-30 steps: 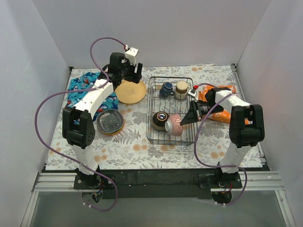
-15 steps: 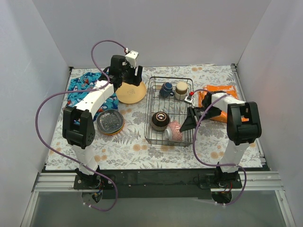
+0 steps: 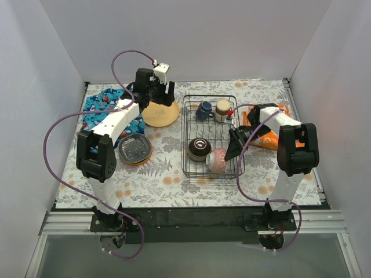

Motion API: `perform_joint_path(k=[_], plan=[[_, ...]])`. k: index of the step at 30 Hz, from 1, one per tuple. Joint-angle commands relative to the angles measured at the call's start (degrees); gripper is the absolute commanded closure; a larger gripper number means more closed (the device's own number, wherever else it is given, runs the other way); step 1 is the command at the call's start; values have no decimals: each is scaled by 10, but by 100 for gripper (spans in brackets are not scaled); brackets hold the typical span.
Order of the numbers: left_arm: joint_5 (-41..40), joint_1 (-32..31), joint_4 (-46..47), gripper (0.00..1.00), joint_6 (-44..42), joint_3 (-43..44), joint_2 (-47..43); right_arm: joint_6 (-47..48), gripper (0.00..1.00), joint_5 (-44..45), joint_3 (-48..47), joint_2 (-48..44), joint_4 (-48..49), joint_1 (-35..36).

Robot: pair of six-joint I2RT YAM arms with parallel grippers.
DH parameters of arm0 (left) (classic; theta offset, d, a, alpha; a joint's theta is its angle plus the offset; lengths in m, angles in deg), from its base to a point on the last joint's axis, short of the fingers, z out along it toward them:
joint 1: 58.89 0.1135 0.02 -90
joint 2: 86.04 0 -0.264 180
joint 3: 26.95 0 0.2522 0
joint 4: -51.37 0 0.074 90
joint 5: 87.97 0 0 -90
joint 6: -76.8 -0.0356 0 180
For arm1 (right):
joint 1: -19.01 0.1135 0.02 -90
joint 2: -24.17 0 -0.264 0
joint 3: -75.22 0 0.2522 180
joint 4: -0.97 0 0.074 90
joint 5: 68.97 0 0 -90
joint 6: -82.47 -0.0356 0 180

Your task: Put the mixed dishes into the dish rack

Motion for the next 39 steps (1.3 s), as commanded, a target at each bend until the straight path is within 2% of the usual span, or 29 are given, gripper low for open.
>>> perform_joint_path(k=[1, 8, 15, 20, 24, 29, 32, 33, 34, 36, 37, 39], plan=[[17, -1, 12, 31, 10, 10, -22, -27, 70, 164, -44, -26, 42, -23], [37, 0, 15, 31, 22, 20, -9, -70, 64, 248, -83, -64, 70, -23], [51, 0, 23, 31, 34, 30, 3, -71, 62, 337, -105, -105, 70, -23], [72, 0, 23, 30, 49, 33, 0, -76, 61, 318, -136, -123, 87, -23], [88, -2, 19, 30, 60, 31, -16, -100, 59, 295, -143, -140, 140, -21], [104, -3, -6, 30, 43, 18, -45, -85, 55, 274, -134, -162, 199, 0], [107, -3, -18, 30, 20, 6, -61, -55, 41, 242, -124, -171, 216, 15], [105, -3, -18, 30, 7, 0, -76, -48, 34, 244, -122, -166, 215, 22], [98, -3, -19, 30, 1, -6, -82, -37, 32, 249, -121, -164, 208, 36], [86, -3, -25, 30, -12, -20, -95, -8, 23, 257, -116, -157, 203, 46], [76, -3, -27, 30, -22, -26, -105, 1, 2, 257, -114, -152, 202, 51], [68, -3, -32, 29, -33, -43, -117, 43, 1, 264, -109, -148, 200, 59]])
